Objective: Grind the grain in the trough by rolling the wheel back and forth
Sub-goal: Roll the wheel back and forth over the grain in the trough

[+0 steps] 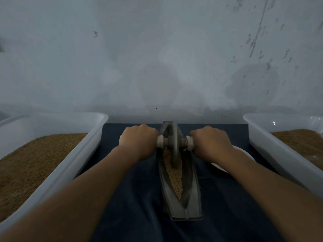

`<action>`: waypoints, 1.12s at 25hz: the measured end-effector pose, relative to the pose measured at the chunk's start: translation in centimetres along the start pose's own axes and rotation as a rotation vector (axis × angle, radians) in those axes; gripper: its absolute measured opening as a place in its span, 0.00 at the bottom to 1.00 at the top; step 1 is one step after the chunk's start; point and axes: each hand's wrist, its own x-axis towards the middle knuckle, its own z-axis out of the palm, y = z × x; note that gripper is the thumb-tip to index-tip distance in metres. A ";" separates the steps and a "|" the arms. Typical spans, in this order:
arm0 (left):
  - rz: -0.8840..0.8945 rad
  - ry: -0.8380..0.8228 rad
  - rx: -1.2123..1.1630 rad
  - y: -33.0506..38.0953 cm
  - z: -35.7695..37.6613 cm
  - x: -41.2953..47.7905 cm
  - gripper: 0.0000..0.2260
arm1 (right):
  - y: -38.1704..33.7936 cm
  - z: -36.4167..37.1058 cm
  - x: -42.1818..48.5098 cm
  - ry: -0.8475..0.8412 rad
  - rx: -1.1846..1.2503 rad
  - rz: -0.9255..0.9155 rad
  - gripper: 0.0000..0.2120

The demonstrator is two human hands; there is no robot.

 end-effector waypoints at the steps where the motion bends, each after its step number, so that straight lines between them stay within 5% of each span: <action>1: 0.002 -0.003 -0.002 0.0 0.0 0.3 0.05 | 0.0 0.0 0.4 -0.016 0.005 0.000 0.09; 5: 0.035 0.015 0.012 0.2 -0.7 -1.8 0.04 | -0.2 -0.4 -1.9 0.032 0.005 -0.027 0.09; 10: 0.091 0.121 0.034 0.8 -2.0 -6.9 0.13 | -0.3 -1.7 -6.9 0.074 0.041 -0.047 0.21; 17: 0.045 0.004 -0.029 0.8 -1.1 -3.5 0.06 | 0.1 -0.9 -3.6 -0.002 0.022 -0.062 0.10; 28: 0.054 -0.026 0.010 0.2 -0.8 -1.7 0.06 | 0.3 -0.3 -1.7 0.000 -0.013 -0.050 0.11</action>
